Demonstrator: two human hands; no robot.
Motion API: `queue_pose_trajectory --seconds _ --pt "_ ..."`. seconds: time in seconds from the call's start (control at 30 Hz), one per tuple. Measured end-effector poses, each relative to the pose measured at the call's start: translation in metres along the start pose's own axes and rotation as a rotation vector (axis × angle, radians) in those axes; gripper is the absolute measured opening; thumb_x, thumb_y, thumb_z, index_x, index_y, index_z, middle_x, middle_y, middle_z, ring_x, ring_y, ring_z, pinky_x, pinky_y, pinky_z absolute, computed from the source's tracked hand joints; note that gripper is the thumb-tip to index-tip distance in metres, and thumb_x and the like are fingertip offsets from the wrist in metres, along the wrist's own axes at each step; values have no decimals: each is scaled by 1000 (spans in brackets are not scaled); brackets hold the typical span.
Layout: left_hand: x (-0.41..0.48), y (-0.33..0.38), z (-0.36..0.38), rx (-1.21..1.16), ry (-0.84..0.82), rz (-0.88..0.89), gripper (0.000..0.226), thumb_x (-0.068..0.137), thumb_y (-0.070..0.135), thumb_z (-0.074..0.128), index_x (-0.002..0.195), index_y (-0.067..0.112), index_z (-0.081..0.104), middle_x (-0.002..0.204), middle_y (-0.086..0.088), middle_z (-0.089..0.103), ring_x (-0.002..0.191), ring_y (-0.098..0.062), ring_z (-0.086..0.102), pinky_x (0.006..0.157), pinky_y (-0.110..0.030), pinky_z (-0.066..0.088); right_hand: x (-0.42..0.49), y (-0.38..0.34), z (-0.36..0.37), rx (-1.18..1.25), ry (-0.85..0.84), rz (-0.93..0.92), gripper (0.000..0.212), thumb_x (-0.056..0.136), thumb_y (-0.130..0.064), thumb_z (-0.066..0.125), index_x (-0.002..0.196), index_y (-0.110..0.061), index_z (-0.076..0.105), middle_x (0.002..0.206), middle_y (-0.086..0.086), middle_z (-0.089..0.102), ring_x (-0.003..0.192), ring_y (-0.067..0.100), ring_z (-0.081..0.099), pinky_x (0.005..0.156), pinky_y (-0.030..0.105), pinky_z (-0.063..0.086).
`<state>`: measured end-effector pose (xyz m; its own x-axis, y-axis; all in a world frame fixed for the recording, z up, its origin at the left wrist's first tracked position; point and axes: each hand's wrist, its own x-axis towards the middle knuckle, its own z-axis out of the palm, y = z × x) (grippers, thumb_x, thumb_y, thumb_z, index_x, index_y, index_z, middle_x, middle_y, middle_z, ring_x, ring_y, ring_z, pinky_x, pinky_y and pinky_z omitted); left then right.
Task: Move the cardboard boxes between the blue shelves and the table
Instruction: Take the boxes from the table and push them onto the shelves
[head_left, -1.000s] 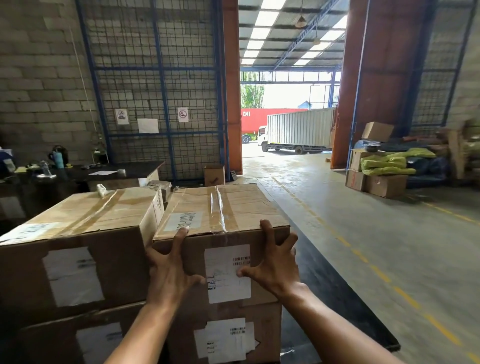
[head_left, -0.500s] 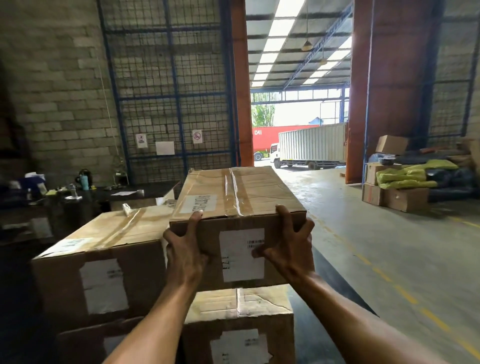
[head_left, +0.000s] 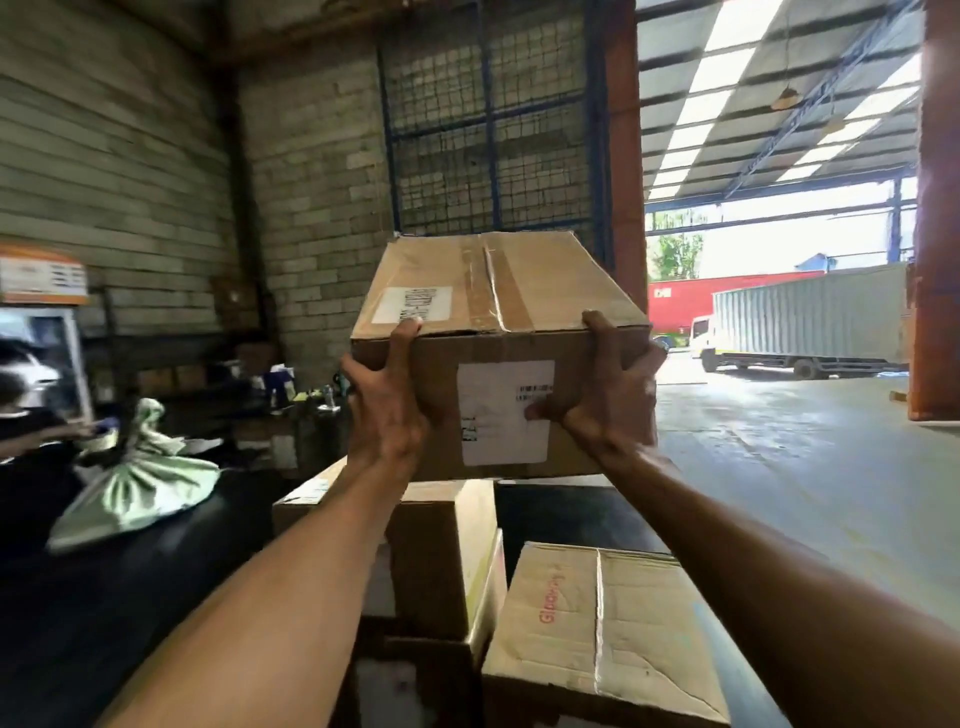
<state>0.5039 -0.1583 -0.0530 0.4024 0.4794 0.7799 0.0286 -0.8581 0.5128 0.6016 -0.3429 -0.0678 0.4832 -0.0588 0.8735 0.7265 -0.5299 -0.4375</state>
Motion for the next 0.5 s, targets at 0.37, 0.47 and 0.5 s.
queue_pose_trajectory --seconds 0.37,0.47,0.5 --pt "-15 -38 -91 507 264 -208 103 64 29 89 133 53 16 131 -24 29 110 -48 48 86 -55 48 -9 -67 105 516 -357 -85 104 61 -41 90 135 -55 18 128 6 23 110 43 47 74 51 56" --pt "-43 -31 -113 608 319 -309 112 56 22 94 138 49 23 131 -24 31 110 -44 49 85 -51 49 -24 -87 106 615 -497 -113 105 62 -43 89 137 -54 17 130 6 22 112 41 46 83 50 53" --pt "-55 -25 -122 658 338 -356 112 56 20 93 138 49 23 132 -23 30 111 -43 50 86 -50 49 -32 -94 104 650 -540 -128 105 62 -43 90 136 -55 16 131 7 22 113 41 45 84 49 51"
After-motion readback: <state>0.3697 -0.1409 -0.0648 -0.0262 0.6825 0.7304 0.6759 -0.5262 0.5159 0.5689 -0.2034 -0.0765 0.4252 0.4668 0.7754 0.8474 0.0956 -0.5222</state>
